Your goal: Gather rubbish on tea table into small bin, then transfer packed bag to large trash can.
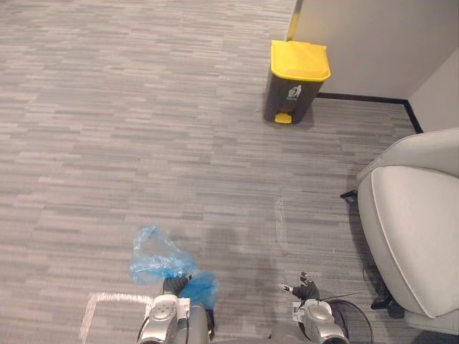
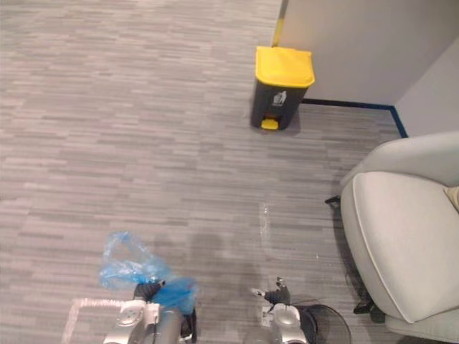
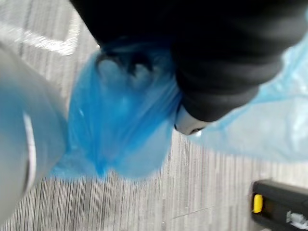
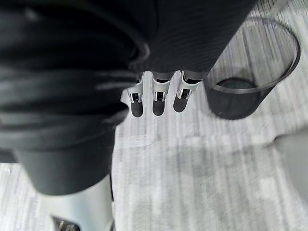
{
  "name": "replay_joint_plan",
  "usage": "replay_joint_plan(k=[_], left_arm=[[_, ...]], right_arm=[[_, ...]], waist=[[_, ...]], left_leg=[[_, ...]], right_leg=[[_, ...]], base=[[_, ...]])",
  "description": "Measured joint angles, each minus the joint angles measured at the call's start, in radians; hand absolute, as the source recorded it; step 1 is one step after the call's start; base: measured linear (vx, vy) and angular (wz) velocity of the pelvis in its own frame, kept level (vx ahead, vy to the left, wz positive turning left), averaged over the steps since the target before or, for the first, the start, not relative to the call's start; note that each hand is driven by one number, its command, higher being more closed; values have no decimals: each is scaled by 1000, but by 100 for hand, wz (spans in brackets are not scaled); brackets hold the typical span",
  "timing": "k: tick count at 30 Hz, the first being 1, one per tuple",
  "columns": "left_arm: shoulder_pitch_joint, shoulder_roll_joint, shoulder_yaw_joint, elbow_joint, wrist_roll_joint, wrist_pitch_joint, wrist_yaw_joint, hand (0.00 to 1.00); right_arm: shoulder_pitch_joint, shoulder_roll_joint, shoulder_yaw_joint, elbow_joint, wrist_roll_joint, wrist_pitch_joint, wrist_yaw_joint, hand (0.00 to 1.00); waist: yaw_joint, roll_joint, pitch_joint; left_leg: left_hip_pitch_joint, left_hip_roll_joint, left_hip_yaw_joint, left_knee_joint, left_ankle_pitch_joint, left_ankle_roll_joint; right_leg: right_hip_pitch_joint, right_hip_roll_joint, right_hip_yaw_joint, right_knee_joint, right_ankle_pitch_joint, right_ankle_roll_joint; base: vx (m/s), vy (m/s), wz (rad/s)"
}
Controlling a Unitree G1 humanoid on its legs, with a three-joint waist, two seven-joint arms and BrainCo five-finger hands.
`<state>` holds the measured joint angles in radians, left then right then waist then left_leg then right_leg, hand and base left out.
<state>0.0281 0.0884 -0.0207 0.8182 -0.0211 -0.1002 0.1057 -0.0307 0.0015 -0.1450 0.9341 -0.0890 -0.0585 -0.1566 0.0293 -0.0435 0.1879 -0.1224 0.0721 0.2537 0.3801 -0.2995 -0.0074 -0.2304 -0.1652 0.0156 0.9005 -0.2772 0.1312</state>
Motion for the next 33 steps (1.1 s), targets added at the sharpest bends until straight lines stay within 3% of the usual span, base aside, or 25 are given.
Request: replay_joint_plan(k=[2, 4, 6, 7, 8, 11, 13, 16, 19, 20, 21, 22, 23, 24, 26, 28, 30, 31, 32, 33], left_arm=[[-7, 13, 1, 22, 0, 0, 4, 100], [-15, 29, 2, 25, 0, 0, 6, 100], [-26, 39, 1, 32, 0, 0, 6, 100], [-29, 42, 1, 51, 0, 0, 5, 100], [-35, 31, 0, 60, 1, -1, 4, 100], [-37, 3, 32, 61, 1, -1, 5, 100], [-24, -16, 44, 53, 1, -2, 4, 100], [10, -49, 46, -1, -1, -2, -2, 100], [22, -65, 46, -3, -1, -1, -4, 100], [22, -68, 45, -2, -1, -1, -5, 100], [22, -71, 44, -2, -1, -1, -6, 100], [23, -79, 43, 0, -1, -1, -6, 100], [25, -84, 43, 10, -1, -2, -6, 100], [22, -76, 42, 24, -1, -2, -6, 100], [2, -57, 41, 42, -1, -1, -6, 100], [3, -50, 39, 44, -1, -1, -7, 100], [19, -47, 18, 59, -1, 4, -8, 100], [16, -44, -2, 58, -1, 5, -8, 100], [16, -42, -4, 59, -1, 5, -8, 100], [15, -42, -4, 59, -1, 6, -7, 100]], right_arm=[[0, -10, 7, 8, 0, 0, 0, 0], [-9, -17, 18, 8, 0, 0, 0, 0], [-7, -29, 33, 8, -1, 0, -1, 0], [9, -47, 30, 8, -1, -3, -1, 0], [0, -63, 29, 12, -6, -1, -2, 0], [6, -60, -11, 8, -9, 0, -1, 0], [29, -39, -7, 1, -3, 8, -4, 0], [32, -20, -3, -8, 13, 8, -3, 0], [4, -4, -11, -10, 14, 8, -4, 0], [-2, -3, -15, -12, 14, 8, -5, 0], [2, -4, -20, -10, 13, 8, -7, 0], [9, -12, -23, 0, 13, 8, -11, 0], [12, -31, -24, 18, 13, 9, -13, 0], [7, -29, -16, 32, 13, 14, -13, 0], [11, -29, -14, 32, 13, 14, -13, 0], [10, -25, -13, 31, 11, 14, -11, 0], [12, -16, -8, 26, 10, 13, -8, 0], [13, -8, -8, 24, 10, 12, -7, 0], [13, -4, -8, 24, 10, 12, -6, 0], [9, -3, -7, 23, 9, 12, -6, 0]], waist=[[-18, 17, 9], [-30, 22, 13], [-43, 10, 8], [-58, 10, 4], [-47, 40, -11], [-45, 59, -7], [-42, 56, -4], [-19, 43, -12], [13, 44, -12], [14, 39, -9], [13, 36, -7], [13, 38, -8], [26, 55, -19], [31, 40, -25], [21, 19, -30], [28, 19, -30], [13, 21, -29], [8, 22, -28], [7, 22, -27], [7, 25, -24]], left_leg=[[128, 11, 22, -97, 1, -1], [192, 25, 39, -144, 1, -1], [236, 23, 36, -182, -1, -5], [279, 9, -1, -202, -13, -34], [277, 35, -22, -190, -3, -52], [191, 78, -91, 107, 61, -139], [107, 122, -103, 415, 42, -144], [-26, 140, -44, 524, -3, -74], [-136, 128, -52, 331, -24, -53], [-160, 98, -77, 213, -11, -61], [-164, 68, -94, 104, 23, -72], [-155, 37, -129, -60, 97, -92], [-139, 33, -134, -104, 233, -103], [-136, 4, -117, -93, 211, -70], [-153, -36, -90, -28, 132, -40], [-112, -47, -45, -9, 88, -10], [-30, -58, -18, -33, 60, 17], [12, -59, -16, -50, 43, 26], [41, -60, -16, -64, 34, 28], [97, -59, -16, -95, 28, 32]], right_leg=[[-91, 47, -104, -48, -47, -80], [-164, 84, -192, -204, -32, -116], [-204, 99, -230, -404, 61, -123], [-189, 116, -230, -489, 233, -220], [-186, 138, -229, -480, 212, -224], [-106, 158, -237, -486, 139, -255], [58, 185, -233, -584, 122, -253], [165, 186, -186, -632, 81, -253], [211, 172, -114, -663, 65, -222], [234, 148, -101, -671, 50, -197], [252, 127, -92, -677, 36, -180], [269, 110, -75, -686, 11, -153], [282, 107, -36, -691, -1, -120], [296, 80, -7, -709, -4, -103], [294, 33, 31, -683, -15, -80], [241, 16, 86, -525, -22, -57], [147, 7, 112, -261, 28, 62], [80, 11, 107, -108, 30, 85], [38, 14, 93, -25, 19, 69], [-15, 22, 51, 48, -9, 20]], base=[[417, -33, -20], [492, -81, -11], [539, -112, 23], [549, -103, 11], [654, -137, -6], [570, -147, -7], [478, -66, 7], [354, 26, -32], [320, 155, -67], [315, 208, -42], [341, 245, -26], [348, 294, -51], [468, 383, -58], [423, 331, -41], [444, 300, -17], [477, 286, -49], [477, 203, -35], [335, 88, -16], [410, 74, -17], [410, 22, -12]])
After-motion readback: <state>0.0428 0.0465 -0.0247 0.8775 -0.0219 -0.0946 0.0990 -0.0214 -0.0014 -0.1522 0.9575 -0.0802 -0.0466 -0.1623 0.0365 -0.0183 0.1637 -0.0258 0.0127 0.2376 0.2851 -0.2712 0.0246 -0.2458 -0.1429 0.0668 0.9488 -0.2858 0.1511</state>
